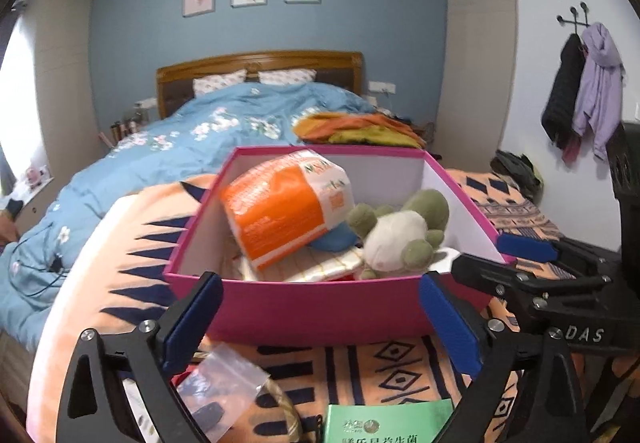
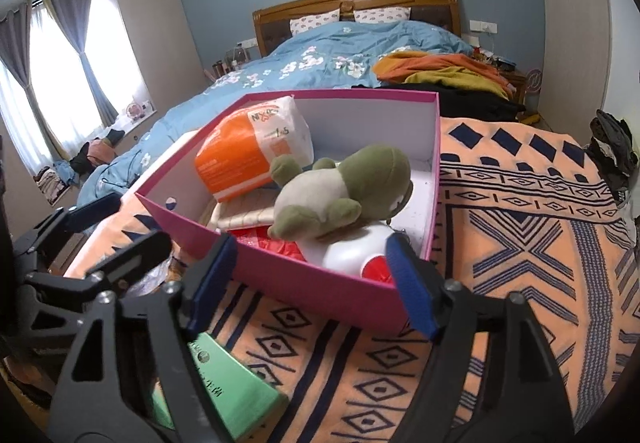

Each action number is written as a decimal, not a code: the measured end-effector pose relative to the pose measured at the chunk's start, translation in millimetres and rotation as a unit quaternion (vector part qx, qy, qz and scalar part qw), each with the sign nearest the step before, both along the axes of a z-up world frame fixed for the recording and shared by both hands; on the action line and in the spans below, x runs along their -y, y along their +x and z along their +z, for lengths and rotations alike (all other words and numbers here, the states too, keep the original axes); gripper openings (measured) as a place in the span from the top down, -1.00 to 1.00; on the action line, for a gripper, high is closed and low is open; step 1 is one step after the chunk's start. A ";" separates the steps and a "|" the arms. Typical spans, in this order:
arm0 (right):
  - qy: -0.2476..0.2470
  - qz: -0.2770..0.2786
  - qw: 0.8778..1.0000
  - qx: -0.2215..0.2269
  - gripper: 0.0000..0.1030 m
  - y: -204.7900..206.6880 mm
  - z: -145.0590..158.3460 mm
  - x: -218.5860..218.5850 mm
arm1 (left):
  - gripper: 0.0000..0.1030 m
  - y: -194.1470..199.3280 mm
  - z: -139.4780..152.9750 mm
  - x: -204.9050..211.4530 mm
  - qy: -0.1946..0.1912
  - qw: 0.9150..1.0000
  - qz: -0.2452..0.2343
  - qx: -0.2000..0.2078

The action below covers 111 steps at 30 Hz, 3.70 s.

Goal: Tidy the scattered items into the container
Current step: 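Move the right gripper back to the black cloth item on the bed, then close the right gripper on the black cloth and lift it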

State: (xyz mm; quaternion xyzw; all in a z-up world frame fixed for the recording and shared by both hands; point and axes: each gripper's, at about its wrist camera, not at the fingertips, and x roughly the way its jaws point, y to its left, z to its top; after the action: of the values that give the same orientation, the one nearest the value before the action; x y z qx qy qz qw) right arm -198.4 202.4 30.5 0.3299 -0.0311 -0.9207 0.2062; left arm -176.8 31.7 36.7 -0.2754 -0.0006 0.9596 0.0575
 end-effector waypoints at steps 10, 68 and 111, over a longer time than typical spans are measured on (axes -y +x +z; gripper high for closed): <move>-0.005 -0.003 1.000 -0.024 -0.91 31.4 4.0 -0.5 | -1.00 33.1 3.5 17.5 0.003 0.999 0.036 -0.008; -0.077 0.218 0.965 0.125 -0.90 108.2 -60.3 80.9 | -1.00 165.2 -53.4 66.2 0.101 0.989 -0.076 0.078; -0.042 0.260 0.956 0.127 0.72 103.3 -65.4 106.0 | 0.55 155.9 -66.5 68.2 0.115 0.981 -0.079 0.137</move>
State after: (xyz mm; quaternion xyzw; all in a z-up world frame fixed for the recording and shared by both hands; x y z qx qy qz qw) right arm -95.2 96.4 -34.8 0.4324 -0.0086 -0.7836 0.4460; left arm -20.9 -36.5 -29.8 -0.3948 -0.0971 0.8988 0.1640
